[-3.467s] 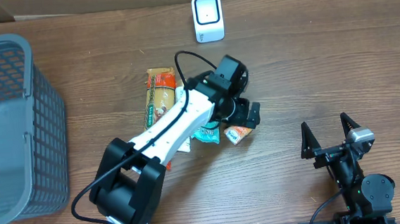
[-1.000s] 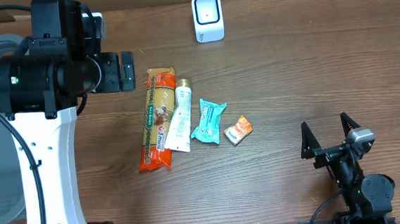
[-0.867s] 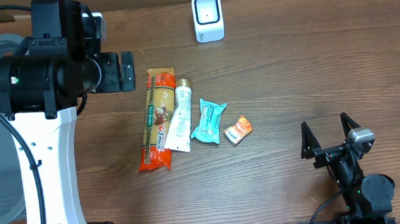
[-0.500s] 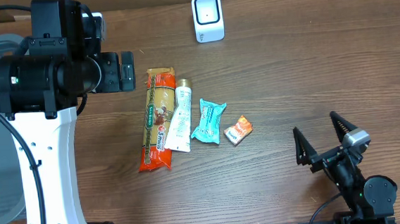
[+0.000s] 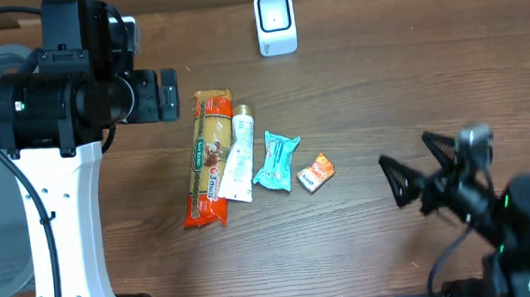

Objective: Scan the item barcode
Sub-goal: 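Reach the right gripper to the tissue pack and grasp it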

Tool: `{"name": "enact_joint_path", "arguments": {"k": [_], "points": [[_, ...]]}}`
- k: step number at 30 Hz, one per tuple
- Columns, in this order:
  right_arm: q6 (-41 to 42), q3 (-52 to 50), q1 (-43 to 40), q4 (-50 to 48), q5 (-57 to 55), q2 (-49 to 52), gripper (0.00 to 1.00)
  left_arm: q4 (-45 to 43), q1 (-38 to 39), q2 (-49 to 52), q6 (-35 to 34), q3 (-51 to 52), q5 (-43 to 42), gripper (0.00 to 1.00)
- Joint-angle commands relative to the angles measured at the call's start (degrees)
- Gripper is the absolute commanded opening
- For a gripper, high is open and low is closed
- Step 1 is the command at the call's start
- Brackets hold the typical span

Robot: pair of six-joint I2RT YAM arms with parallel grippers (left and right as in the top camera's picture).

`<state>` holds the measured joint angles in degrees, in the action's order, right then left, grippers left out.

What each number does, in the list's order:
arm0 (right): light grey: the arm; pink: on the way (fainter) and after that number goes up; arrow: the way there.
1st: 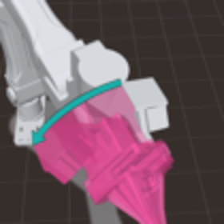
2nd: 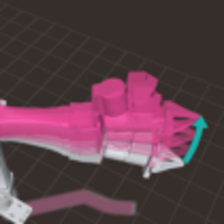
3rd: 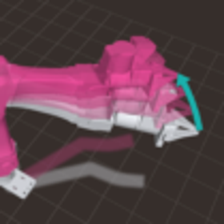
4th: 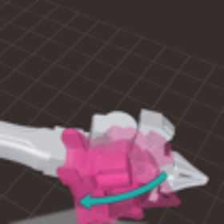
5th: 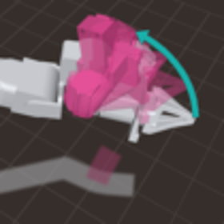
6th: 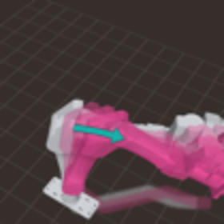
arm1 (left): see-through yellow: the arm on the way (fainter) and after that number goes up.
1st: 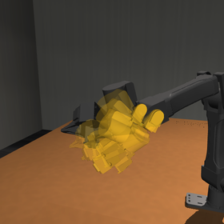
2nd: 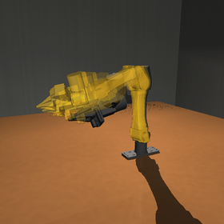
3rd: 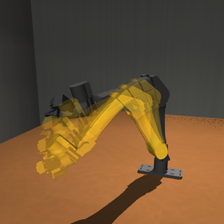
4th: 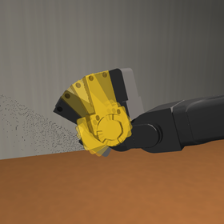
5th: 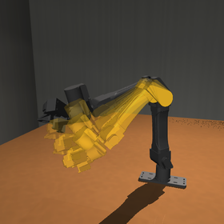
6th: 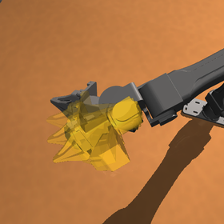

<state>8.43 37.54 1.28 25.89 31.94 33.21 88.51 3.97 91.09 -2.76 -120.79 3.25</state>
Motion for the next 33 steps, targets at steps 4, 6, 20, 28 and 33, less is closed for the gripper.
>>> {"name": "enact_joint_path", "arguments": {"k": [4,6,20,28,33], "points": [[-1.6,25.7,0.7,22.6,2.2,23.9,1.0,0.0,-0.3,0.3,1.1,-0.4,0.3,1.0],[-3.0,32.5,0.7,30.2,1.8,30.3,1.0,0.0,-0.3,0.3,1.1,-0.4,0.3,1.0],[-3.3,41.6,3.9,30.4,7.9,54.3,0.94,0.0,0.2,0.4,1.1,-0.4,0.2,1.0],[-4.8,41.6,15.7,29.9,-16.8,60.9,0.89,0.0,0.1,0.4,1.1,-0.4,0.2,1.0],[-17.7,41.6,21.6,29.9,-20.6,64.9,0.85,0.0,0.6,0.4,1.1,-0.4,0.2,1.0]]}}
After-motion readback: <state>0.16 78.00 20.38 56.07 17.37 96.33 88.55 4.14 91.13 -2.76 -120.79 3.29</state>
